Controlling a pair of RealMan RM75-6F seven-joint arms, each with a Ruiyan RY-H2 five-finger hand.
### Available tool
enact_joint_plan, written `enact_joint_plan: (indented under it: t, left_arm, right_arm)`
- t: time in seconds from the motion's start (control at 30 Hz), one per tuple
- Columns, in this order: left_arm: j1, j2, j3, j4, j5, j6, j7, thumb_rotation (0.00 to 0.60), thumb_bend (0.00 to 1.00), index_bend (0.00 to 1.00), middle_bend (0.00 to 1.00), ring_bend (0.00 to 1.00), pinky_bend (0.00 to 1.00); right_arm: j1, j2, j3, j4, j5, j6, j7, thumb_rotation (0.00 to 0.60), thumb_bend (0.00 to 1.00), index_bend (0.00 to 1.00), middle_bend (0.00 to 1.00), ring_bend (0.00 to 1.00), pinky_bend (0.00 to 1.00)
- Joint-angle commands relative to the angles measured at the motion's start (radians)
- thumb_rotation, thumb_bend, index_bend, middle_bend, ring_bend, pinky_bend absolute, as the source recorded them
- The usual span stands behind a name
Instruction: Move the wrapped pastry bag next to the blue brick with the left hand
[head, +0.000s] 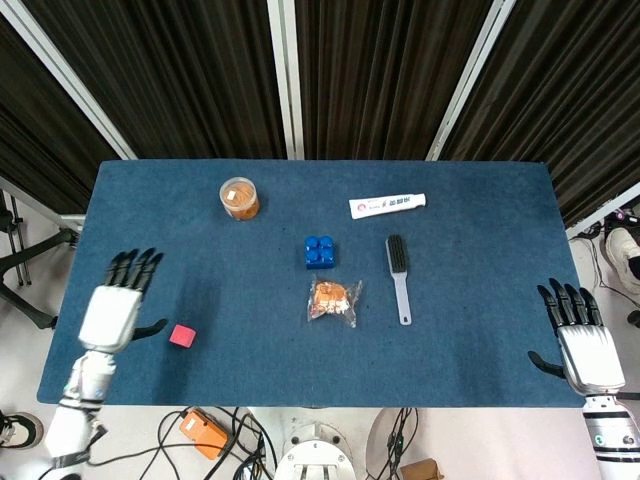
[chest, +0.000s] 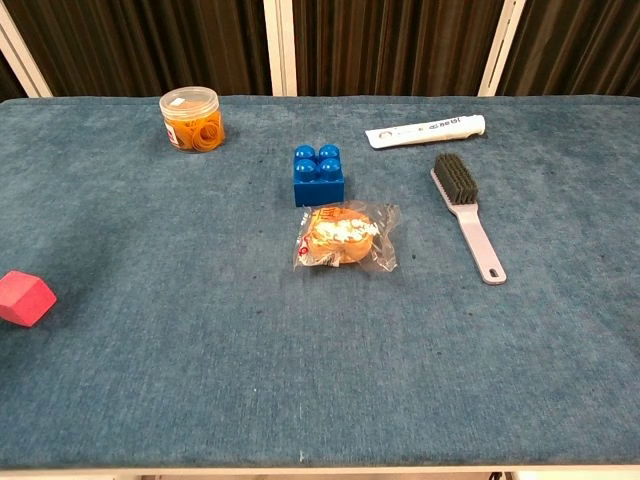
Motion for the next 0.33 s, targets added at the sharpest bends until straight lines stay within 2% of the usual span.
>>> enact_joint_plan:
  t: [0.03,0.1,0.2,0.33]
  left_arm:
    - [0.072,0.041,0.055,0.026,0.010,0.043,-0.139,0.600,0.03,0.02,0.04,0.00,0.07]
    - [0.091,0.032,0.056,0.059,0.029,0.056,-0.202,0.600,0.03,0.02,0.04,0.00,0.07]
    - [0.102,0.032,0.051,0.096,0.082,0.090,-0.201,0.600,0.04,0.02,0.04,0.00,0.07]
    - [0.118,0.030,0.043,0.102,0.100,0.104,-0.202,0.600,0.05,0.02,0.04,0.00,0.07]
  right_arm:
    - [-0.003,-0.029,0.005,0.001,0.006,0.013,-0.053,0.600,0.30,0.00,0.00,0.00,0.03]
    - [-0.011,-0.044,0.019,0.004,0.022,0.035,-0.077,0.600,0.30,0.00,0.00,0.00,0.03]
    - [-0.013,-0.035,0.021,0.001,0.028,0.034,-0.054,0.600,0.30,0.00,0.00,0.00,0.03]
    - [-0.012,-0.023,0.017,0.004,0.018,0.031,-0.031,0.600,0.30,0.00,0.00,0.00,0.03]
